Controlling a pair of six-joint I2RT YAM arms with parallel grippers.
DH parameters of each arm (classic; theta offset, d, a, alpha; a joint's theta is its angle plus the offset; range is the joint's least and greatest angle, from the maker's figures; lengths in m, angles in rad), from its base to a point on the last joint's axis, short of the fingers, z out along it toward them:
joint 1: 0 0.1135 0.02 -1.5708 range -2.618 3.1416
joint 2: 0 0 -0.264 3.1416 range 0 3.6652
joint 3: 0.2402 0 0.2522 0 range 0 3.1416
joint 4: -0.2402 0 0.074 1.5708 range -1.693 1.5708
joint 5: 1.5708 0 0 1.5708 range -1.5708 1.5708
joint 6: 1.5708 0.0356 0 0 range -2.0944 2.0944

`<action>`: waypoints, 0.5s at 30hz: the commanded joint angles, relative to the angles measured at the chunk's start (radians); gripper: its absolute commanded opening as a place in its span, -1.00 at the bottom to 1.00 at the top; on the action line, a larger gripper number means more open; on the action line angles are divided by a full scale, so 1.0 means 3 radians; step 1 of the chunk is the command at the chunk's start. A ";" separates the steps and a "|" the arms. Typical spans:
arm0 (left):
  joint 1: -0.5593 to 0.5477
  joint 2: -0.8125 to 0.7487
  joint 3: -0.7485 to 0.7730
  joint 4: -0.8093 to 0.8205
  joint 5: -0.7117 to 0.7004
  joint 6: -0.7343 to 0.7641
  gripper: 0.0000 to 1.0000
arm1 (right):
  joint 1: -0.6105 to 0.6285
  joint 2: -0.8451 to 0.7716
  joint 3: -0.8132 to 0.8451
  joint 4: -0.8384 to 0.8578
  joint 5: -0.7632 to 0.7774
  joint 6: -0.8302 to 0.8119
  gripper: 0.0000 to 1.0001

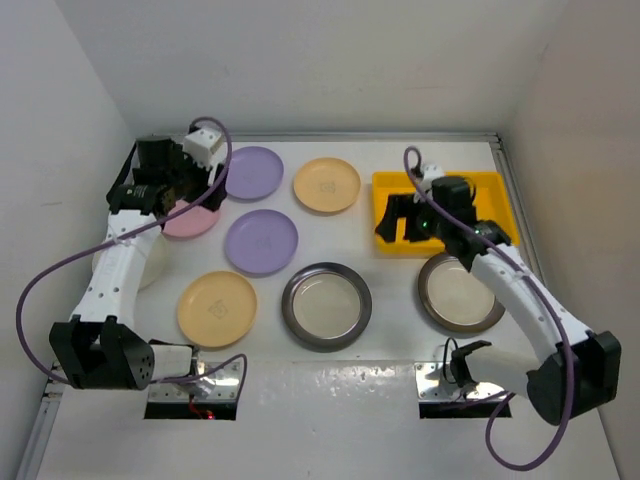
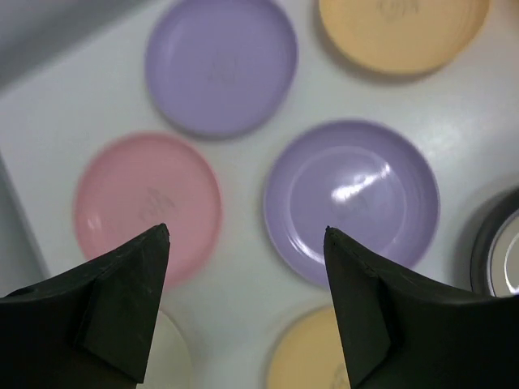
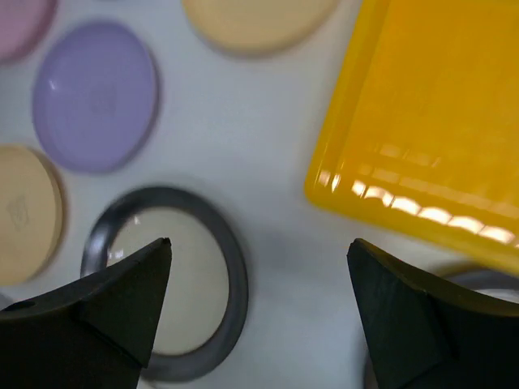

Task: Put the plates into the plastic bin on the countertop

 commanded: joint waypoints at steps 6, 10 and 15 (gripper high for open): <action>0.0211 -0.0535 -0.0765 -0.0049 0.0192 -0.0528 0.57 | 0.0246 0.0174 -0.1233 0.0222 -0.0324 0.1118 0.43; 0.0211 -0.0653 -0.1021 -0.0049 0.0162 -0.0559 0.57 | 0.0363 0.0505 -0.1682 0.1109 -0.0701 0.1369 0.30; 0.0145 -0.0684 -0.1129 -0.0019 0.0024 -0.0559 0.57 | 0.0532 0.1104 -0.1668 0.1531 -0.0927 0.1415 0.07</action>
